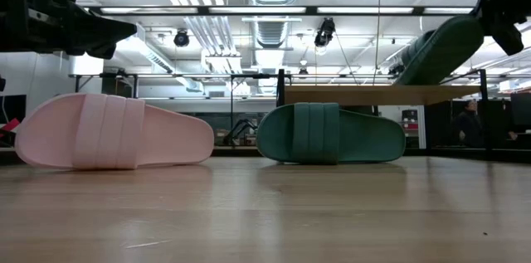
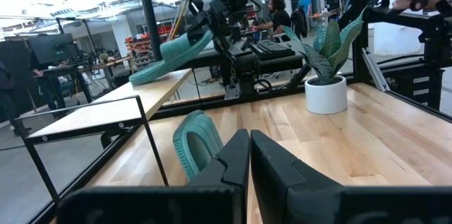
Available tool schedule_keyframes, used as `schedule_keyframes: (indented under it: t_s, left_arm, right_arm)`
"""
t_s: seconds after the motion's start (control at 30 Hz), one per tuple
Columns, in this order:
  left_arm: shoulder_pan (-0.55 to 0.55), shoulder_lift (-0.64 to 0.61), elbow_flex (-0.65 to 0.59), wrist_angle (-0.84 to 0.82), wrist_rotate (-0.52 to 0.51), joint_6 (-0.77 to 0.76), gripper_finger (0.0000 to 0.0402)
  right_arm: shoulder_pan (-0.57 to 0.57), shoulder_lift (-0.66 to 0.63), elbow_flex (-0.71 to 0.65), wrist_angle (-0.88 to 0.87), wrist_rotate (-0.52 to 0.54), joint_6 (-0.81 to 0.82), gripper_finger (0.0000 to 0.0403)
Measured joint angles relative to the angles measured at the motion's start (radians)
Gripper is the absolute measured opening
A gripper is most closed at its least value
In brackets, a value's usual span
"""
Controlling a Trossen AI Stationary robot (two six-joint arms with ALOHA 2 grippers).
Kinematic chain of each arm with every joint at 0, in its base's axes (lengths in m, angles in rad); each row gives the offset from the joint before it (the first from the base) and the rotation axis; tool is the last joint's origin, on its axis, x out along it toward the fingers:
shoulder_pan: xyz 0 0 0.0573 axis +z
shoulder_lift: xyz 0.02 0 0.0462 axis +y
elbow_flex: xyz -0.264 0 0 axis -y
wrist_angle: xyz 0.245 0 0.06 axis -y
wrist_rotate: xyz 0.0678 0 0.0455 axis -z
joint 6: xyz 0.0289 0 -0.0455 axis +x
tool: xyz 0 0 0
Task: Pick and place slides into the shelf
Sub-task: Put the right green slide on the shelf
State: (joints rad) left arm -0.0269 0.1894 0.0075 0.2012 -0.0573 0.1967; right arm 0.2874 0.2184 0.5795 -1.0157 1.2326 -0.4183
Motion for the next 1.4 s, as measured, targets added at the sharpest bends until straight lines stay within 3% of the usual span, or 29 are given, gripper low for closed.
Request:
schedule_keyframes:
  t_s: [0.17, 0.23, 0.47, 0.6, 1.4]
  left_arm:
    - [0.000, 0.000, 0.000, 0.000, 0.000, -0.003, 0.0000]
    - [0.000, 0.000, 0.000, 0.000, 0.000, -0.003, 0.0000]
    - [0.000, 0.007, 0.000, 0.001, 0.000, -0.003, 0.0000]
    - [0.000, 0.016, 0.000, 0.000, 0.000, -0.003, 0.0000]
    - [0.000, 0.031, 0.000, 0.001, 0.000, -0.007, 0.0000]
  right_arm:
    - [0.000, 0.021, 0.035, -0.020, -0.056, 0.119, 0.0068]
    - [0.000, 0.031, 0.065, -0.066, -0.125, 0.196, 0.0092]
    - [0.000, 0.088, 0.156, -0.229, -0.178, 0.397, 0.0148]
    - [0.000, 0.117, 0.181, -0.275, -0.298, 0.470, 0.0152]
    - [0.000, 0.140, 0.252, -0.274, -0.374, 0.467, 0.0141]
